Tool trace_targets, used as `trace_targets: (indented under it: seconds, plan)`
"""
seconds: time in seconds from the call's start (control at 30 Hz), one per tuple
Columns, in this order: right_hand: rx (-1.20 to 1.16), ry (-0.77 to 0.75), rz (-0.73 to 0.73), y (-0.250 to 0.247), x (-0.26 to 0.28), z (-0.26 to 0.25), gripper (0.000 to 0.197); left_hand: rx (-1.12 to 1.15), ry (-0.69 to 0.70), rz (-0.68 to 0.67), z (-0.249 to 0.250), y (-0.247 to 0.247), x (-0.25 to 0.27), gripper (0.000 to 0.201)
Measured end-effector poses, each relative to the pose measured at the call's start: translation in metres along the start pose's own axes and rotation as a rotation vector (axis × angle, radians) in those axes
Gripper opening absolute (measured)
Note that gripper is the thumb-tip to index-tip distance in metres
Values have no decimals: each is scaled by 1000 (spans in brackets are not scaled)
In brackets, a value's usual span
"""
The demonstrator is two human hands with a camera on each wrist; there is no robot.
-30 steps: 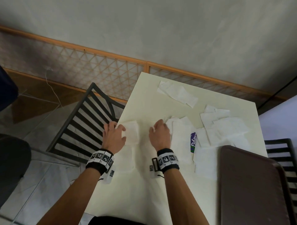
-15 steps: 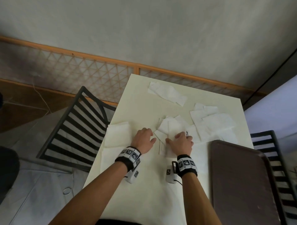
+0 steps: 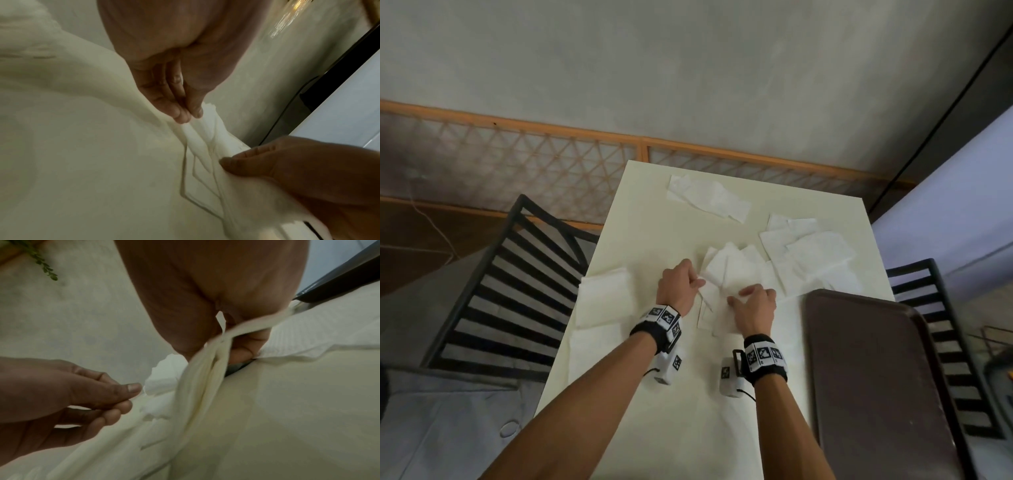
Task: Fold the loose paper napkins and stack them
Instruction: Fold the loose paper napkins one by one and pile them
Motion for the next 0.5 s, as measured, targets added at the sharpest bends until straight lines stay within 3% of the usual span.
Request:
trace_targets:
  seconds: [0.1, 0.27, 0.33, 0.4, 0.5]
  plan:
    - [7, -13, 32, -5, 2, 1, 12, -43, -9, -47, 0, -7, -1, 18]
    - [-24, -117, 203, -18, 13, -3, 19, -20, 68, -95, 9, -9, 9, 9]
    - [-177, -143, 229, -27, 17, -8, 16, 49, 122, -122, 15, -7, 14, 11]
    - [-400, -154, 156, -38, 26, -15, 21, 140, 119, -151, 24, -7, 20, 24]
    - [-667, -219, -14, -54, 42, -25, 23, 286, -13, -236, 32, -10, 28, 57]
Point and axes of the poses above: each hand's wrist, its own x-axis away from the middle knuckle, its own y-axis out of the palm, z = x × y, the point moved 2 cm from there along -x, towards the middle knuckle, and after that the axes turned 8 degrees about x, right-handed, at the moved point
